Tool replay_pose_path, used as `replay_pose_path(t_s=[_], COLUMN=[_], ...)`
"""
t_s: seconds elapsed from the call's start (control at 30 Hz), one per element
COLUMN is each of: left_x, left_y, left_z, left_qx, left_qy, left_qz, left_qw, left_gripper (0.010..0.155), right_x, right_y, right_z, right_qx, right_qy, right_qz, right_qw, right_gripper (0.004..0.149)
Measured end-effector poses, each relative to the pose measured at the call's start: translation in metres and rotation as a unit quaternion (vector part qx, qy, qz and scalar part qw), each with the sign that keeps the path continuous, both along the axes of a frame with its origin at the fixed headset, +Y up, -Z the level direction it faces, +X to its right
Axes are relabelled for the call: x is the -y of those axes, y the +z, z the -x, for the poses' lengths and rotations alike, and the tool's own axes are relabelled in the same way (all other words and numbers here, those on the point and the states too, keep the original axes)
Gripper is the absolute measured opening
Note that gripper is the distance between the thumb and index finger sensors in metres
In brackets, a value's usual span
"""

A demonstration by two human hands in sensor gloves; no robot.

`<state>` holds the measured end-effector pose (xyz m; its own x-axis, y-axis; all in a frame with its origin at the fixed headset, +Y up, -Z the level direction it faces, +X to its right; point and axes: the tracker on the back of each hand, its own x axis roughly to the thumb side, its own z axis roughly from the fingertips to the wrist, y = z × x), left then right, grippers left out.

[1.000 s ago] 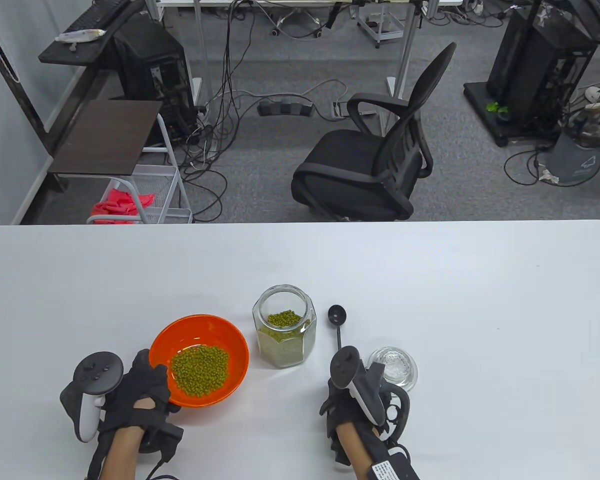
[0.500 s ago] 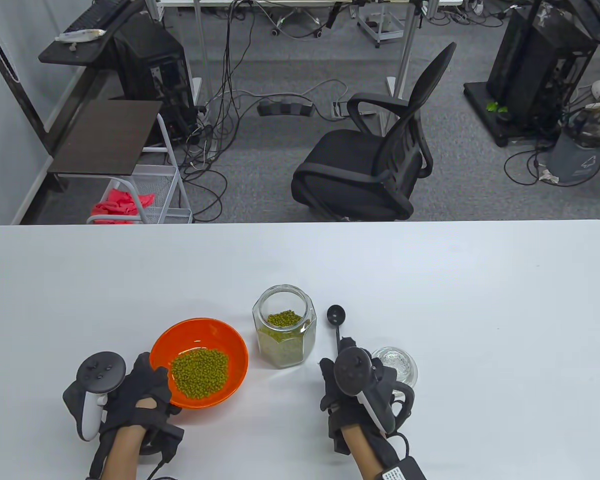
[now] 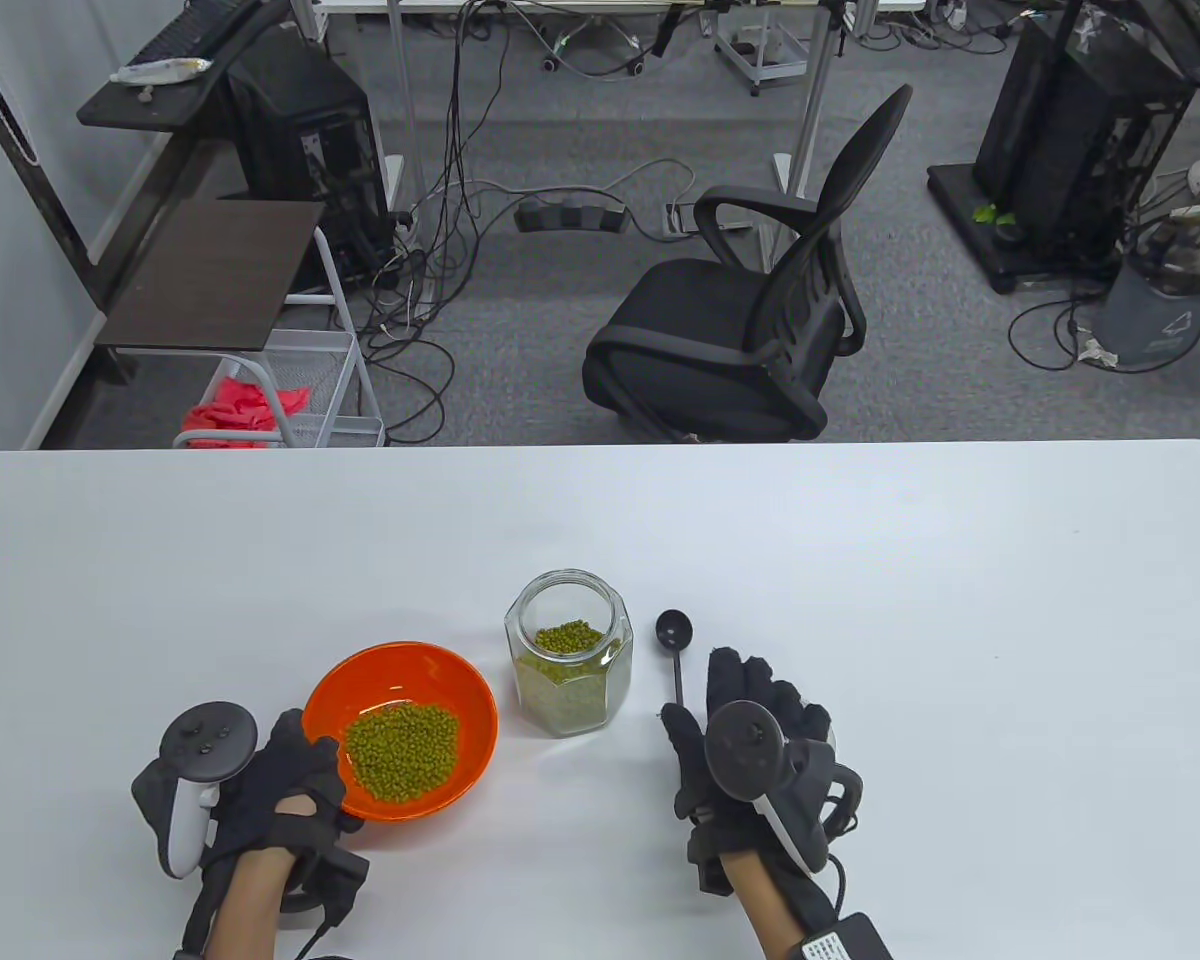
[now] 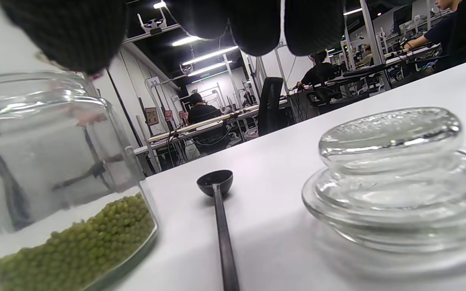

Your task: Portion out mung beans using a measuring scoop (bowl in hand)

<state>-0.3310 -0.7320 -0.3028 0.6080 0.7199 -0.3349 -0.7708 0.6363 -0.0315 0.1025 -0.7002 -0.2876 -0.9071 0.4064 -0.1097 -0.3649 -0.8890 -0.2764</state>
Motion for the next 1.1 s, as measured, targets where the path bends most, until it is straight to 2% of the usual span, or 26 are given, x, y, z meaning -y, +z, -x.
replay_pose_path(t_s=[0.4,1.1], left_x=[0.001,0.008], left_y=[0.0,0.0], left_z=[-0.001,-0.003], left_qx=[-0.004,-0.014], left_qy=[-0.016,-0.052], left_qz=[0.014,0.043], left_qw=[1.0,0.998], left_gripper=[0.065,0.065], right_x=[0.015,0.017], right_y=[0.008,0.01], right_z=[-0.005,-0.009], right_qx=[-0.033,-0.035], right_qy=[0.012,0.007], right_qz=[-0.003,-0.002], right_qw=[0.999,0.999], right_gripper=[0.079,0.078])
